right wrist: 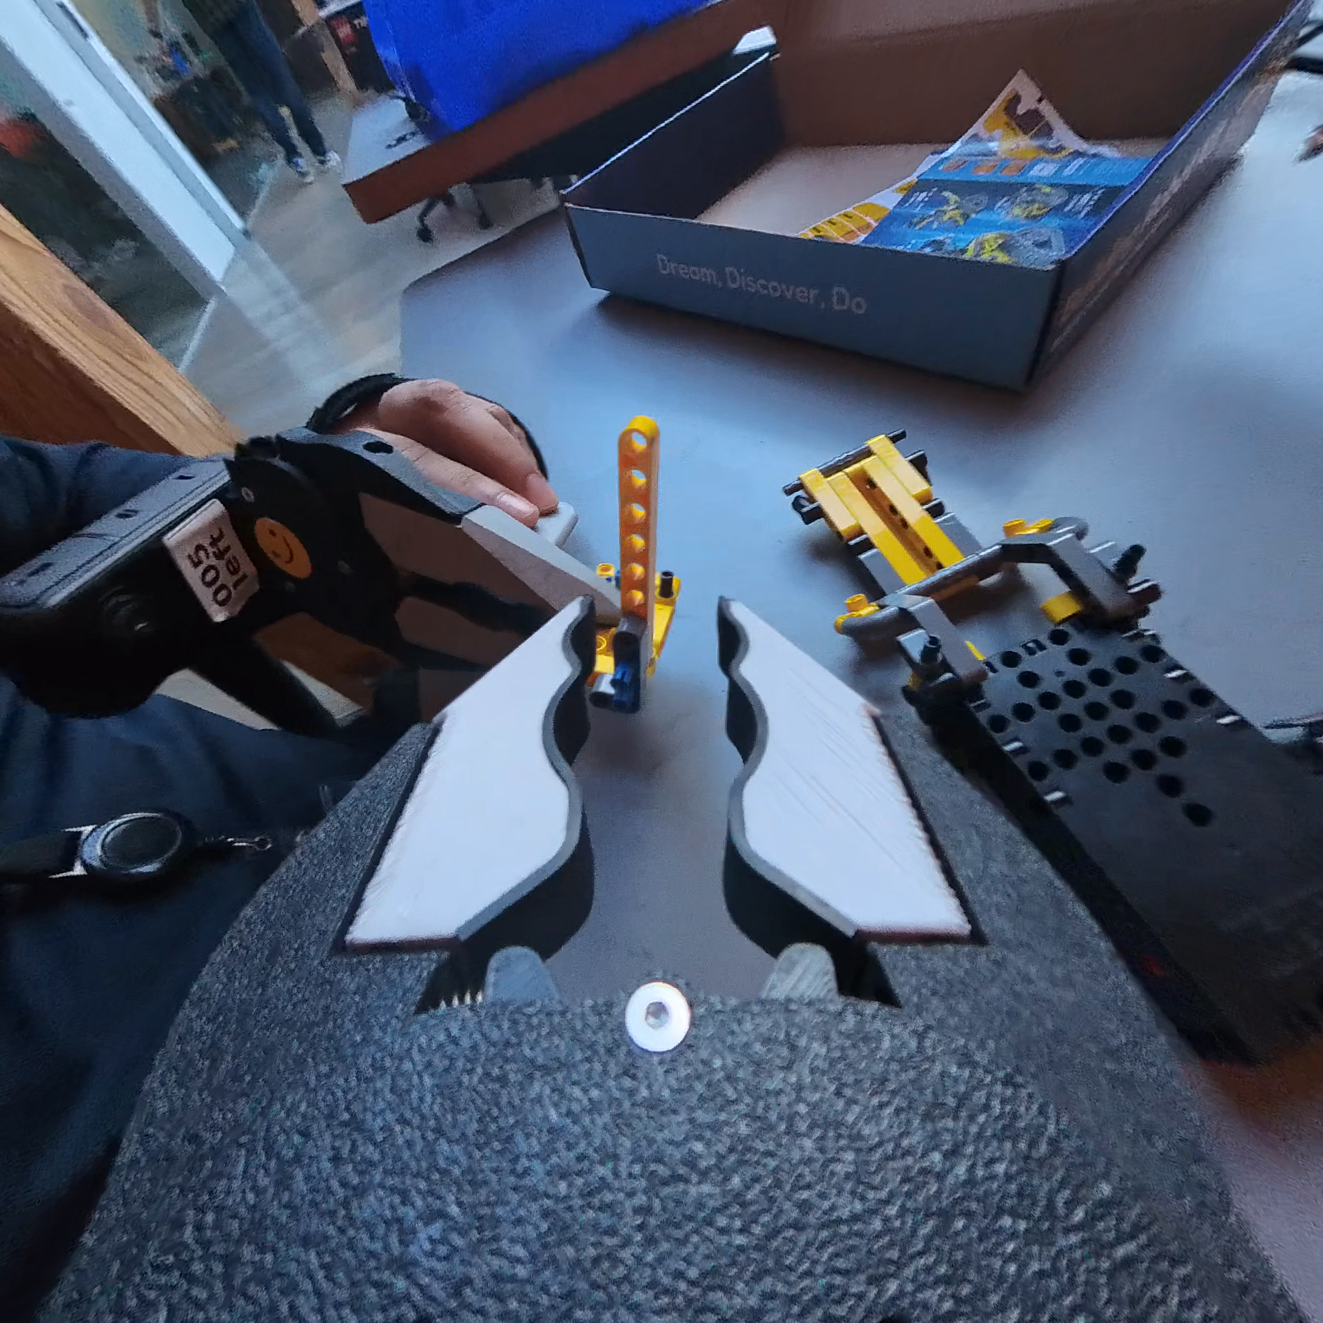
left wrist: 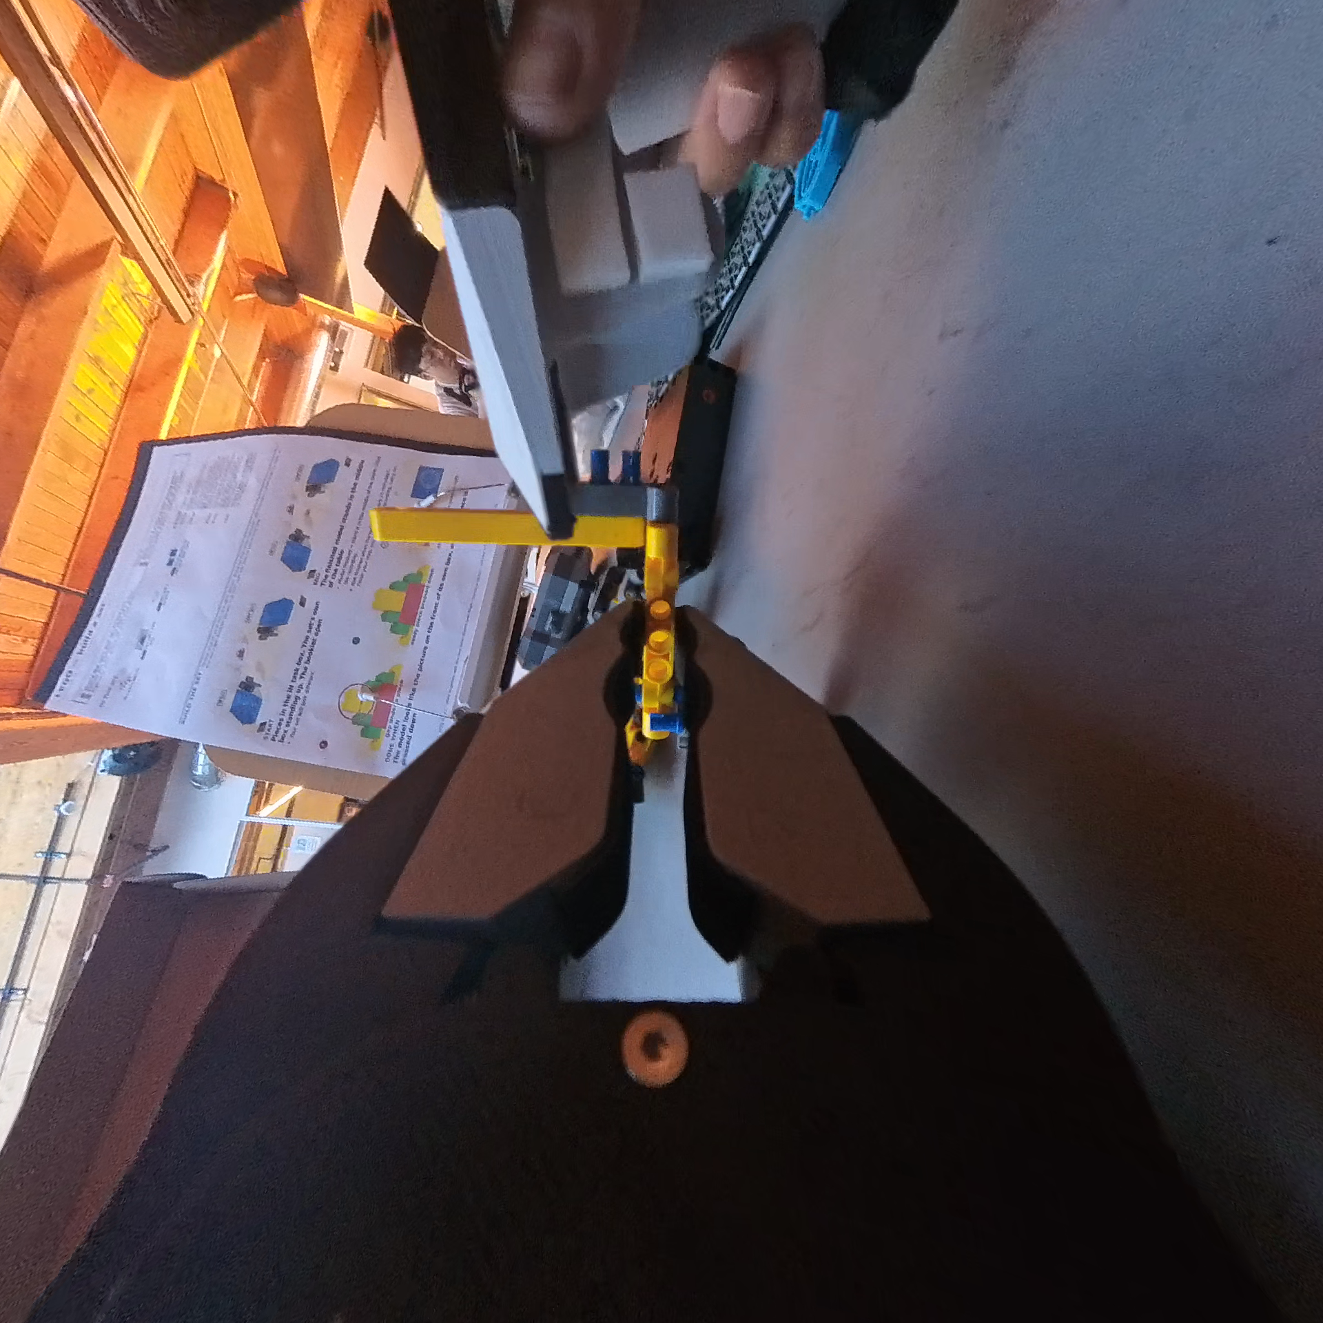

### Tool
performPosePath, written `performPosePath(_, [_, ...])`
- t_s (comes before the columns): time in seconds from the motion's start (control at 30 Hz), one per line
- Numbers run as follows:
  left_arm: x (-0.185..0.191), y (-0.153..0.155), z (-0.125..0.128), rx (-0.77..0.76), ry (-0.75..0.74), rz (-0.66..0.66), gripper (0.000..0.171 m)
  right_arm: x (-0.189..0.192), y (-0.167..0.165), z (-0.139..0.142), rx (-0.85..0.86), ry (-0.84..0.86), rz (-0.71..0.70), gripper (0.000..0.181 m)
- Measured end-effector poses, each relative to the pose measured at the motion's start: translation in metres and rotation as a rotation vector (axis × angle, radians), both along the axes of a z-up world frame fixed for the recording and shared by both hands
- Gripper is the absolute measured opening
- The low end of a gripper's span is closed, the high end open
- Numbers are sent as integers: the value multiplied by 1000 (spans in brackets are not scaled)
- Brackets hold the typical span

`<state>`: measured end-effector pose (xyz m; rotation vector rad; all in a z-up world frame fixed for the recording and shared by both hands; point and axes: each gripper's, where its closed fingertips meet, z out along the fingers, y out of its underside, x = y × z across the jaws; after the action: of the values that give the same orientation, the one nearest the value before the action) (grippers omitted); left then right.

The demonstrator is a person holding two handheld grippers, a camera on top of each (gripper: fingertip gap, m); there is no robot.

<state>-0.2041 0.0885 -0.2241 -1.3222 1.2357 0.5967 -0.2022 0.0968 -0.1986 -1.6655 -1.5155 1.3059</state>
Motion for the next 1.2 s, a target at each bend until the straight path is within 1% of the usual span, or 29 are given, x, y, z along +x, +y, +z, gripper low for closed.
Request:
performPosePath(0.03, [0, -1, 1, 4, 4, -2, 5, 0, -4, -1, -14, 2, 23, 21])
performPosePath(0.07, [1, -1, 2, 10, 9, -4, 5, 1, -5, -1, -28, 9, 35, 6])
performPosePath(0.13, [1, -2, 7, 33, 8, 1, 5, 1, -6, 3, -99, 32, 37, 6])
performPosePath(0.27, [1, -2, 20, 85, -28, 20, 6, 2, -5, 16, -329, 104, 39, 6])
performPosePath(0.33, [2, -3, 22, 93, -42, 13, 6, 2, -4, 18, -386, 121, 38, 5])
performPosePath(0.4, [3, -4, 22, 77, -71, 3, 7, 3, -3, 17, -400, 122, 36, 5])
performPosePath(0.5, [3, -3, 22, 41, -154, -9, 8, 3, 0, 15, -362, 117, 26, 5])
performPosePath(0.57, [2, -6, 29, 47, -235, -32, 9, 6, 3, 19, -315, 124, 19, 4])
performPosePath(0.6, [1, -8, 33, 51, -283, -45, 11, 7, 6, 23, -289, 136, 9, 4])
performPosePath(0.63, [-1, -7, 34, 42, -328, -47, 19, 10, 10, 26, -264, 145, 1, 4])
performPosePath(0.73, [-11, 4, 28, -41, -416, 21, 56, 17, 17, 33, -194, 147, -15, 4])
performPosePath(0.77, [-13, 7, 27, -52, -422, 42, 59, 19, 17, 34, -178, 150, -14, 4])
performPosePath(0.93, [-7, 3, 26, -25, -382, 6, 51, 20, 16, 32, -157, 140, -10, 4])
performPosePath(1.07, [-6, 4, 22, -26, -349, 10, 48, 20, 18, 31, -171, 137, -19, 4])
performPosePath(1.1, [-5, 3, 22, -21, -343, 2, 44, 21, 20, 31, -177, 138, -24, 4])
performPosePath(1.2, [-3, -1, 22, -22, -341, -19, 24, 23, 27, 32, -196, 143, -53, 4])
